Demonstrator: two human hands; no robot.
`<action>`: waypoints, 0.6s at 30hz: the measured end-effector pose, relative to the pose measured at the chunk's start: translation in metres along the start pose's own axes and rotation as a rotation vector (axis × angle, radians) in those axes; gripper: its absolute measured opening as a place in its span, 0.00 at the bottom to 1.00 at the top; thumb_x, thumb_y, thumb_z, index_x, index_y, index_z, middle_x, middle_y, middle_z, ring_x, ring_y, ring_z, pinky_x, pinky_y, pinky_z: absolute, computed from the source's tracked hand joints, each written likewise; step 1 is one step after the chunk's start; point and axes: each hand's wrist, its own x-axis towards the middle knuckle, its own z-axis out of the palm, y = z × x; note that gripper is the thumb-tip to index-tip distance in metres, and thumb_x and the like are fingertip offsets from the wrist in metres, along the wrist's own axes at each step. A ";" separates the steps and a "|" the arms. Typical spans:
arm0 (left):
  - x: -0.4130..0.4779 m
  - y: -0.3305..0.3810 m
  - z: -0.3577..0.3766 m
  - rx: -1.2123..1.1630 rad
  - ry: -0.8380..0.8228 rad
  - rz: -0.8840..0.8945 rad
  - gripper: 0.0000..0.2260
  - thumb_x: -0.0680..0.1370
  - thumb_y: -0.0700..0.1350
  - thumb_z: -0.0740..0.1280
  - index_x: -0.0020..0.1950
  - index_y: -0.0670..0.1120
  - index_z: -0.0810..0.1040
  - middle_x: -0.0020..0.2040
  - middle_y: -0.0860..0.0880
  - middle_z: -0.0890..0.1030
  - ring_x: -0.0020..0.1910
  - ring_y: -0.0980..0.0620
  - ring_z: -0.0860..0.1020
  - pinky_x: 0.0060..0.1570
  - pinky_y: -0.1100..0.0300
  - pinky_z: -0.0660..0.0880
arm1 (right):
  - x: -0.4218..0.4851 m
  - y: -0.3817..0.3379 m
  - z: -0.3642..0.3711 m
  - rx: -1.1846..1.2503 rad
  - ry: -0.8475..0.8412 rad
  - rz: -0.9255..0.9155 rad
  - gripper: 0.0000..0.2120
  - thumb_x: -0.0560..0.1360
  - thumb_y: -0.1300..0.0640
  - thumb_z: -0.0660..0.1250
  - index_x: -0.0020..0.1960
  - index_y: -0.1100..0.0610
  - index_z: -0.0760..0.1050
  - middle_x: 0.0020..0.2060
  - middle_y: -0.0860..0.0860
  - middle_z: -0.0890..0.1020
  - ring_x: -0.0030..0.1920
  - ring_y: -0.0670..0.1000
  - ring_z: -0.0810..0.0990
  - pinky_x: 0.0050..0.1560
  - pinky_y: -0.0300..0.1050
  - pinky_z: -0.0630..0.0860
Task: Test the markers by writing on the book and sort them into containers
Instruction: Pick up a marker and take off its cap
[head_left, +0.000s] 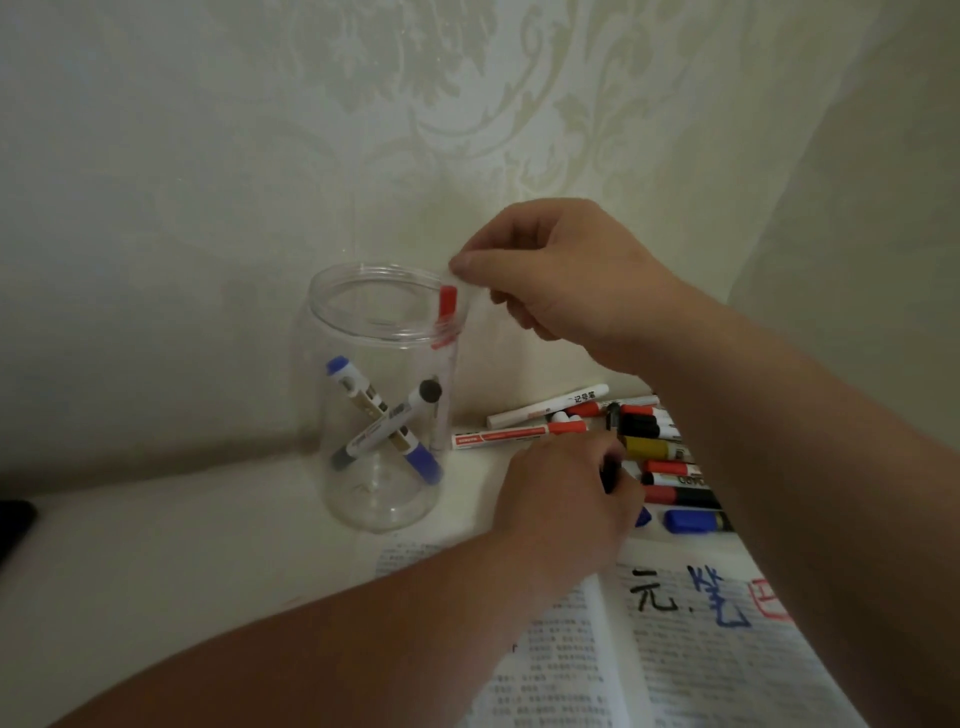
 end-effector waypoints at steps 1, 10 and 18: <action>0.000 -0.001 0.000 -0.021 0.012 0.013 0.08 0.79 0.51 0.64 0.55 0.54 0.81 0.46 0.58 0.82 0.43 0.58 0.78 0.47 0.61 0.77 | -0.005 0.002 -0.007 -0.006 0.077 -0.035 0.06 0.74 0.52 0.74 0.46 0.55 0.83 0.31 0.48 0.80 0.27 0.42 0.75 0.29 0.36 0.70; 0.004 -0.003 0.003 -0.427 0.057 0.003 0.13 0.84 0.44 0.61 0.59 0.63 0.77 0.45 0.57 0.81 0.40 0.52 0.79 0.42 0.56 0.77 | -0.125 0.102 -0.074 -0.003 0.407 0.047 0.12 0.75 0.62 0.73 0.44 0.45 0.83 0.31 0.50 0.80 0.30 0.45 0.75 0.31 0.37 0.73; 0.001 0.004 0.012 -0.458 -0.068 0.112 0.16 0.80 0.38 0.67 0.57 0.61 0.77 0.44 0.62 0.82 0.43 0.60 0.81 0.45 0.68 0.75 | -0.168 0.161 -0.068 -0.328 0.188 0.054 0.41 0.75 0.61 0.73 0.67 0.20 0.60 0.47 0.38 0.79 0.37 0.46 0.79 0.39 0.38 0.77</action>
